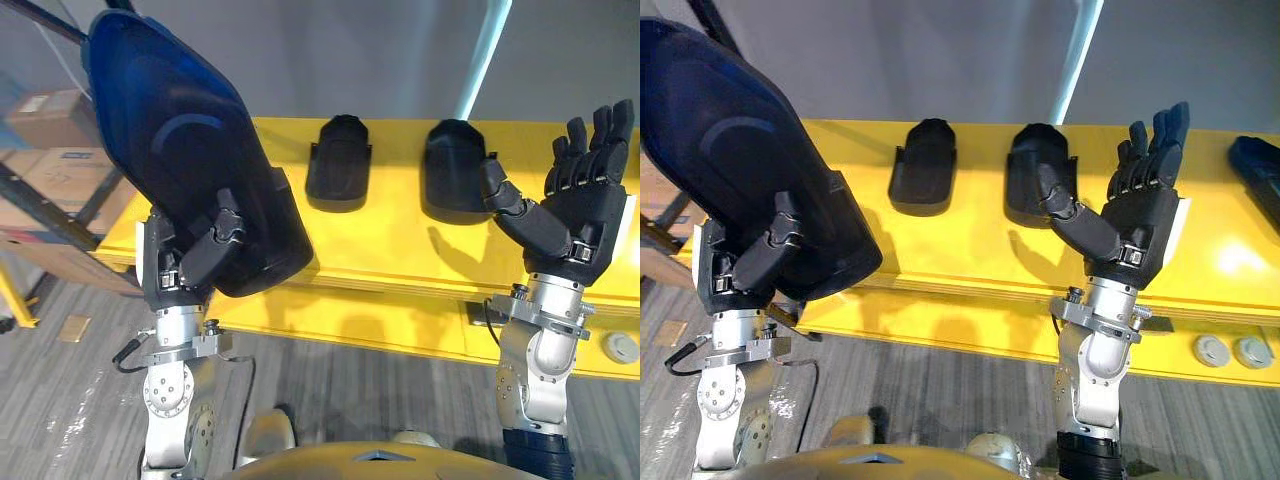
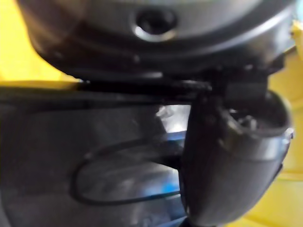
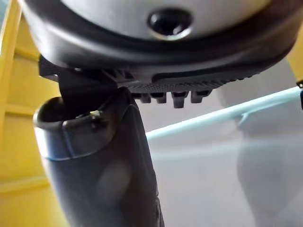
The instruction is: Walk over and take three plastic housings, then place them on the shelf
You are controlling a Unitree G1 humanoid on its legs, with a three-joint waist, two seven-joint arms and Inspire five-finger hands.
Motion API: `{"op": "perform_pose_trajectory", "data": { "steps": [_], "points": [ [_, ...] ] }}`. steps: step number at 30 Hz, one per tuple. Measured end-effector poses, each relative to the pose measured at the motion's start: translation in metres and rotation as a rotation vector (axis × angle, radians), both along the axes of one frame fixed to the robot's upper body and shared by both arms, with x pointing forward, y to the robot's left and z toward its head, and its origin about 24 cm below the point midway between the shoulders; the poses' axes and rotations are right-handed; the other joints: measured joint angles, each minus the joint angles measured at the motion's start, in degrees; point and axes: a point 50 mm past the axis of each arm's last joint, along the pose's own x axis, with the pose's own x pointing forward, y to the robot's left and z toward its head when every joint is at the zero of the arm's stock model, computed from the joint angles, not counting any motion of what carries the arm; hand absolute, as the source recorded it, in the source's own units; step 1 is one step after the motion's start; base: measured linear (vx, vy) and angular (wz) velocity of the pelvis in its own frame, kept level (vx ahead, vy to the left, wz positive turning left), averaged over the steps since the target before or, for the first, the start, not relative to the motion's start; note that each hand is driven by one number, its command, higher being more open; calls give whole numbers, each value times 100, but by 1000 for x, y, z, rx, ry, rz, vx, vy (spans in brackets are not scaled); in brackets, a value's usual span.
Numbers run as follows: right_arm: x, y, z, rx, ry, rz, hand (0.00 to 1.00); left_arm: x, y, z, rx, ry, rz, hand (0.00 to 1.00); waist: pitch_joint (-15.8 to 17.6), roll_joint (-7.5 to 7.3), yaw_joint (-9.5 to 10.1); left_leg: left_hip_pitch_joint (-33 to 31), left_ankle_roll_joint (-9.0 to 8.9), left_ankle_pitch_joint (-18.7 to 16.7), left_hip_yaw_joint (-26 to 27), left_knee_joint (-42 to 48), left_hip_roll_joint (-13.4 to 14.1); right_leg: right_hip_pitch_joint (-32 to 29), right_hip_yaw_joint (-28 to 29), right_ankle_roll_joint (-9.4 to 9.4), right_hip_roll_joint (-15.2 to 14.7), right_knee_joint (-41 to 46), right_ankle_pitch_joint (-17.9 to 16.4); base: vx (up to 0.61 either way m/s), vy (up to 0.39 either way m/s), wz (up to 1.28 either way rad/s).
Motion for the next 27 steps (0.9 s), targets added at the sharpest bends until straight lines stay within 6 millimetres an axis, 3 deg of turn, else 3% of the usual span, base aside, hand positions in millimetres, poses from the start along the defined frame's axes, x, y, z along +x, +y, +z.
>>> {"op": "perform_pose_trajectory", "data": {
  "steps": [1, 3, 4, 5, 6, 7, 8, 9, 10, 11, 12, 13, 15, 17, 19, 22, 27],
  "points": [
    [0, 1, 4, -18, -35, 8, 100, -2, 0, 0, 2, -5, -4, 0, -32, 114, 3, 65, -2, -3, -189, 40, 176, -189, 165, 200, -222, 265, -91, -71, 401, -21],
    [0, 0, 7, -27, -79, -3, 100, -3, -4, 0, 14, -15, -22, 0, -95, 339, 11, 273, -66, -45, -324, 142, 205, -304, 425, 509, -435, 379, -78, -93, 654, -29],
    [-1, -3, 6, -8, -89, -25, 100, -2, -7, 2, 49, -23, -40, 0, -157, 450, -15, 442, -643, -565, -169, 24, 153, -300, 546, 600, -524, 339, 39, -100, 807, -12],
    [-1, -2, 2, 27, -88, -41, 100, 0, -7, 4, 72, -33, -57, 0, -127, 334, -22, 471, -743, -820, -99, 71, 29, -290, 638, 590, -685, 309, 121, -96, 667, -18],
    [0, 4, -9, 103, -50, -58, 100, 1, -5, 5, 106, -30, -80, 0, -66, 64, 31, 407, -539, -999, 55, 346, -268, -248, 799, 365, -916, 51, 649, -100, 516, -22],
    [1, 8, -13, 122, -31, -54, 100, 2, -5, 5, 119, -26, -89, 0, -66, 28, 82, 278, -455, -1080, 93, 526, -330, -284, 817, 282, -929, -95, 1016, -136, 629, -33],
    [3, 15, -20, 151, 2, -37, 100, 5, -4, 6, 147, -21, -112, 0, -38, -34, 148, 168, -257, -1132, 210, 625, -388, -408, 809, 105, -937, -370, 1841, -128, 615, -34],
    [7, 25, -26, 174, 40, -8, 100, 7, -2, 6, 174, -10, -122, 0, -11, -21, 229, 176, -55, -1041, 422, 454, -405, -571, 688, -227, -932, -537, 2380, -101, 542, -32],
    [8, 30, -28, 174, 53, 5, 100, 8, 0, 6, 181, -5, -122, 0, -16, -33, 236, 211, 33, -963, 483, 306, -440, -646, 643, -203, -876, -360, 2232, -49, 368, -10],
    [8, 38, -28, 156, 57, 26, 100, 9, 3, 7, 201, 3, -122, 0, -25, -45, 150, 261, 198, -769, 486, 0, -557, -656, 561, -13, -654, 27, 1731, -7, 226, 15],
    [8, 41, -25, 113, 48, 29, 100, 11, 6, 10, 200, -8, -118, 0, -25, -46, 134, 338, 292, -583, 495, -320, -694, -661, 544, 41, -373, 214, 1171, 10, 225, 22],
    [7, 42, -22, 95, 39, 28, 100, 13, 6, 12, 192, -22, -120, 0, -24, -44, 127, 339, 339, -507, 495, -437, -755, -660, 535, 100, -233, 252, 950, -4, 216, 12],
    [5, 40, -19, 89, 21, 27, 100, 23, 5, 22, 127, -83, -137, 0, -18, -25, 101, 296, 459, -358, 494, -646, -928, -621, 508, 71, 204, 116, 353, -42, 171, 9],
    [5, 39, -21, 83, 46, 31, 100, 28, 3, 25, 109, -90, -125, 0, -24, 9, -5, 291, 493, -279, 496, -753, -1027, -376, 529, -33, 388, -428, 243, -60, 62, 4],
    [6, 34, -23, 65, 68, 23, 100, 33, -2, 21, 89, -60, -127, 0, -34, 120, -59, 292, 476, -146, 513, -921, -1072, -292, 607, 2, 502, -840, 451, -79, 21, -3],
    [8, 28, -22, 17, 94, 33, 100, 36, -11, 11, 83, 16, -152, 0, -67, 179, -175, 375, 424, 93, 521, -1293, -1054, -321, 672, -22, 606, -981, 541, -72, -33, -3],
    [9, 26, -18, -64, 108, 75, 100, 42, -11, 0, 107, 88, -146, 0, -80, 208, -194, 703, 332, 350, 680, -1804, -970, -361, 864, 18, 731, -958, 625, -20, -44, -20]
  ]
}}
